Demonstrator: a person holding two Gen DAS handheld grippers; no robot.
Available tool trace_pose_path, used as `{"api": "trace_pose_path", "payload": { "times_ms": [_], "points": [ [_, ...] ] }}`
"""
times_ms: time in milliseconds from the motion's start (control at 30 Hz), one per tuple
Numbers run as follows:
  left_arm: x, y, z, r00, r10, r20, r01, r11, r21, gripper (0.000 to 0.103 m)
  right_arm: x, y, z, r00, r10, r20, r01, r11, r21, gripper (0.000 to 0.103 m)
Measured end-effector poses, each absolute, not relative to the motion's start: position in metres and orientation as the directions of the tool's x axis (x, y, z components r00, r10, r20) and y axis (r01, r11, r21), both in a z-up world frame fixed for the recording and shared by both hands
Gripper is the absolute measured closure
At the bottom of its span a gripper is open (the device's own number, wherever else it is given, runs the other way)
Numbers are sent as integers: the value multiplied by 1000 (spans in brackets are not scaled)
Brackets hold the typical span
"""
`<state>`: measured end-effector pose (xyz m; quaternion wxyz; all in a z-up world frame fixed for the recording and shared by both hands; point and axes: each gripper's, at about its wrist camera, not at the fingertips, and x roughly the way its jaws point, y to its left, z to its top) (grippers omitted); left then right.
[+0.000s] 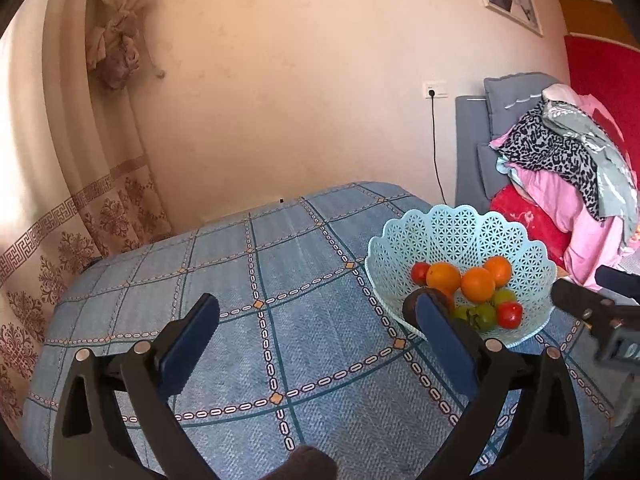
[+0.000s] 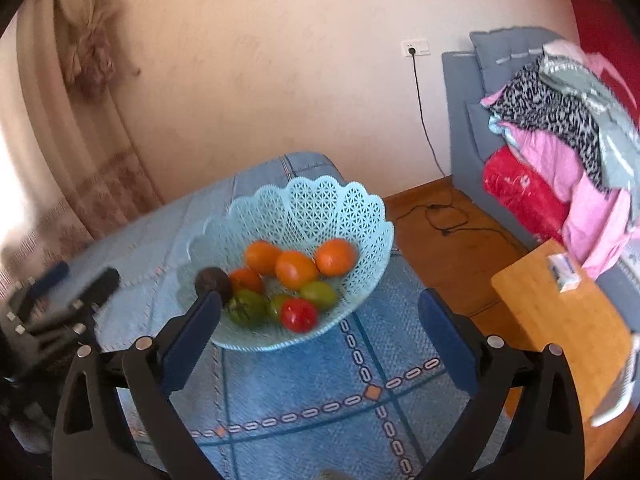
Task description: Organize fruits
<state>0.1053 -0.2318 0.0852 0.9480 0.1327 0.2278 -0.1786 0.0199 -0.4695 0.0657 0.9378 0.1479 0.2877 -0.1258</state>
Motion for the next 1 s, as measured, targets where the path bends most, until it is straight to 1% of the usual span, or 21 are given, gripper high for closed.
{"api": "trace_pose_path", "payload": {
  "times_ms": [233, 400, 667, 1000],
  "points": [
    [106, -230, 84, 838, -268, -475, 390, 903, 179, 5, 31, -442, 52, 788, -190, -586, 285, 956, 73, 3],
    [106, -234, 78, 849, -239, -471, 374, 902, 216, 5, 33, -428, 49, 796, -224, -563, 265, 964, -9, 3],
    [110, -234, 72, 855, -208, -474, 350, 907, 233, 5, 33, -432, 50, 798, -232, -556, 274, 962, -7, 3],
    [112, -236, 65, 849, -202, -488, 355, 903, 242, 5, 34, -431, 47, 795, -225, -564, 267, 964, -8, 3]
  ]
}}
